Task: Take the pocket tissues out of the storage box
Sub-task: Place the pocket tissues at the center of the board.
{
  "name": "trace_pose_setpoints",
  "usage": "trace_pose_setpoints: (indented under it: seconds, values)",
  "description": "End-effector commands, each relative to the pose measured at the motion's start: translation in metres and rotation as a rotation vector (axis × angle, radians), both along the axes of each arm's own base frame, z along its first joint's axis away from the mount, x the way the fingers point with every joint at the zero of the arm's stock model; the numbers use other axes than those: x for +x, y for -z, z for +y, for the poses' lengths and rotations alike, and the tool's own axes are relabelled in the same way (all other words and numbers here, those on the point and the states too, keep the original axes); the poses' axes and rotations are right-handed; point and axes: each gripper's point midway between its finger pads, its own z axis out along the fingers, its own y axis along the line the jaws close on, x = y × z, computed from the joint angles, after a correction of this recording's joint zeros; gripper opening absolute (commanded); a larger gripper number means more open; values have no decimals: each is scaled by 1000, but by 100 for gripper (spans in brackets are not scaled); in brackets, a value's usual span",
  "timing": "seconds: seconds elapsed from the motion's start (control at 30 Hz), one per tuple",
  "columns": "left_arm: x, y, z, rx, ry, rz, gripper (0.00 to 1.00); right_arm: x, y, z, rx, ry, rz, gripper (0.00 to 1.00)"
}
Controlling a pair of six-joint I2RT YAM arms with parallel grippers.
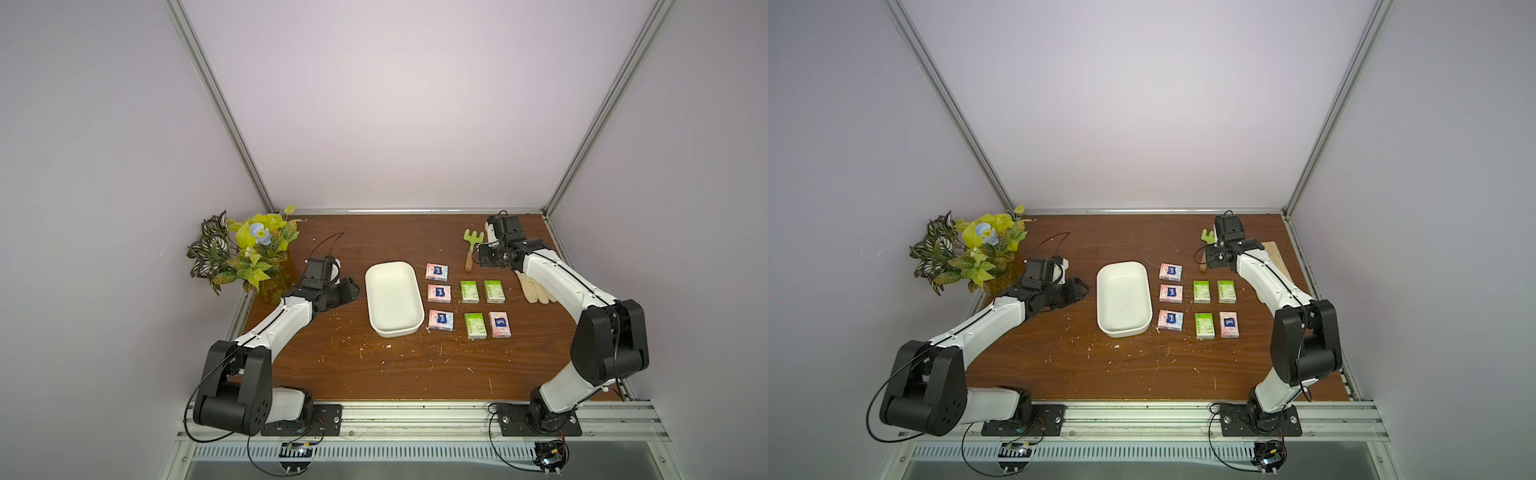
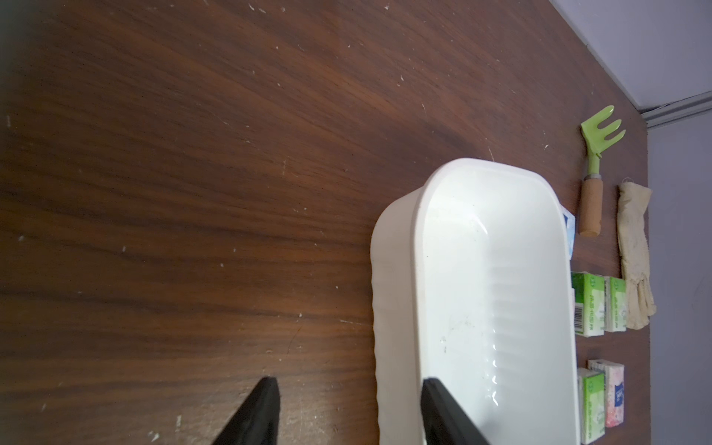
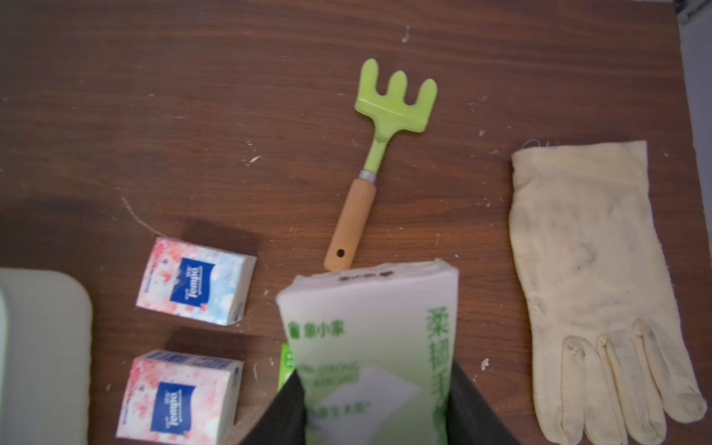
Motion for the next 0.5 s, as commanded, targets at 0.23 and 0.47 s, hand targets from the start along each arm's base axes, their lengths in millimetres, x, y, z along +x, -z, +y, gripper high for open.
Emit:
trace_pose_setpoints:
  seconds: [0.23,0.47]
  values:
    - [2,-5,3,4,-3,-18,55,27,28,-20,83,102,17,48]
    - [3,-6,3,1,-3,-18,55,40,63,-24,84,111,88,48]
